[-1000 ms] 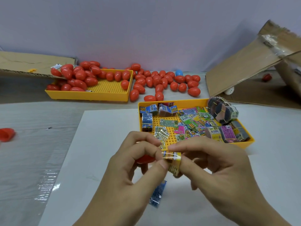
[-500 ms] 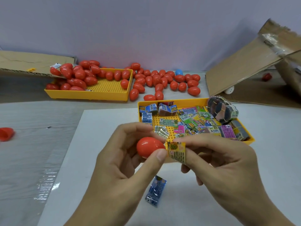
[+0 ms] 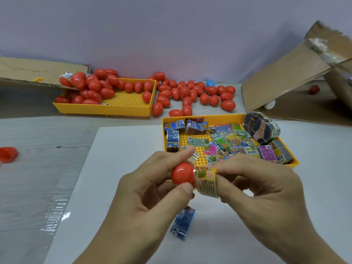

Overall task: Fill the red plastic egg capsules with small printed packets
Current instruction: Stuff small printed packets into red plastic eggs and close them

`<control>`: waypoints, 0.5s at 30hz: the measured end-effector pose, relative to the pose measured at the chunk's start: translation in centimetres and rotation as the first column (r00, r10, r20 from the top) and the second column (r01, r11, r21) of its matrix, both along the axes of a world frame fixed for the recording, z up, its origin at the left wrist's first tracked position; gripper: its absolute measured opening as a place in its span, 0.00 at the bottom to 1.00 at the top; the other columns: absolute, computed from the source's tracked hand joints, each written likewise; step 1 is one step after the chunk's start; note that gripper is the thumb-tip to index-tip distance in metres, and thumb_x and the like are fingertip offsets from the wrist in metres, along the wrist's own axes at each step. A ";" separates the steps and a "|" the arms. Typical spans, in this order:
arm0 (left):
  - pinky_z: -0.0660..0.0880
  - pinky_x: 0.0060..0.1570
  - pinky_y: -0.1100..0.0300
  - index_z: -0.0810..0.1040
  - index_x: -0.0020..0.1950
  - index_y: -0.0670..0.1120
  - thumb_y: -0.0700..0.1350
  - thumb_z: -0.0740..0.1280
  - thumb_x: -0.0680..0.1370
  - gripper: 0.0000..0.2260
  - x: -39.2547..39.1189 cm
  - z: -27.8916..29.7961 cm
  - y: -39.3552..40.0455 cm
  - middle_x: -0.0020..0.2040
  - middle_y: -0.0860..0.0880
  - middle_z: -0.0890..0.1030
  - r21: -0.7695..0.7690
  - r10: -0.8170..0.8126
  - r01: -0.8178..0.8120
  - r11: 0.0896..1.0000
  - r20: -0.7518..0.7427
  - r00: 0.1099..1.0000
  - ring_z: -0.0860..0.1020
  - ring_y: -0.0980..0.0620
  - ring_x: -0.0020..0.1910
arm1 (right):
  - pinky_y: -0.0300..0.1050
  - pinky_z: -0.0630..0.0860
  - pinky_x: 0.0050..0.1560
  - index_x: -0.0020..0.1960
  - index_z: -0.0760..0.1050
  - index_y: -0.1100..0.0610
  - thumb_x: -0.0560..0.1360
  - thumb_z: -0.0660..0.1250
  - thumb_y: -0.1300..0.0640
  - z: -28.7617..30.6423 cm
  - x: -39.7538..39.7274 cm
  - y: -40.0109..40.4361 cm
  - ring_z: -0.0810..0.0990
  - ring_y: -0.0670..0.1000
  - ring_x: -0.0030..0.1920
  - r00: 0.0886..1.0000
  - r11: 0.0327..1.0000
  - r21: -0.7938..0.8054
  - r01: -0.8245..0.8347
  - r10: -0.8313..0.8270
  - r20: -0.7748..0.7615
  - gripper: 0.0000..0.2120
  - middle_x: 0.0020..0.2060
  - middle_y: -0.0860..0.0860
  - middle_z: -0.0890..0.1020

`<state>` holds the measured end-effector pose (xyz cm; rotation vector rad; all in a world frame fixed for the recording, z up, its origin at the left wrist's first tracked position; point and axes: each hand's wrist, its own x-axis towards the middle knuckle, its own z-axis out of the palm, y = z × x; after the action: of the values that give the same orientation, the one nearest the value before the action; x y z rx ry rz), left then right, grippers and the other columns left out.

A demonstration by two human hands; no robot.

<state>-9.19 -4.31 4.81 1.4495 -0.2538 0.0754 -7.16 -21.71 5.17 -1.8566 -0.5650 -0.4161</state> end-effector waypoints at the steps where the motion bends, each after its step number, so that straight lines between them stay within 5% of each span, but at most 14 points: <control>1: 0.77 0.42 0.68 0.84 0.58 0.57 0.48 0.69 0.65 0.21 0.0 0.0 0.0 0.47 0.50 0.81 0.005 -0.006 0.006 1.000 -0.003 1.000 0.82 0.53 0.39 | 0.47 0.72 0.25 0.45 0.83 0.49 0.72 0.71 0.50 -0.1 0.0 0.0 0.79 0.48 0.33 1.000 1.000 -0.011 0.002 -0.002 0.009 0.04 0.35 0.43 0.83; 10: 0.78 0.43 0.67 0.82 0.62 0.56 0.47 0.72 0.68 0.22 0.1 -0.6 -0.1 0.48 0.52 0.81 0.025 -0.002 0.001 1.000 0.051 0.999 0.83 0.52 0.42 | 0.41 0.71 0.27 0.46 0.81 0.49 0.73 0.70 0.51 -0.2 -0.1 -0.1 0.78 0.47 0.34 0.999 0.999 -0.053 -0.007 0.010 0.051 0.04 0.36 0.44 0.82; 15: 0.80 0.47 0.63 0.81 0.64 0.55 0.47 0.72 0.71 0.20 0.0 -1.1 -0.1 0.50 0.51 0.79 0.099 0.069 -0.087 0.991 0.170 0.983 0.83 0.43 0.49 | 0.46 0.74 0.25 0.46 0.84 0.48 0.72 0.70 0.50 0.0 0.0 -0.2 0.81 0.49 0.34 0.994 0.999 -0.012 -0.044 0.042 -0.102 0.06 0.36 0.43 0.83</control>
<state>-9.15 -4.42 3.74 1.5615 -0.3411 0.2507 -7.11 -21.91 5.14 -1.8647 -0.5391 -0.2877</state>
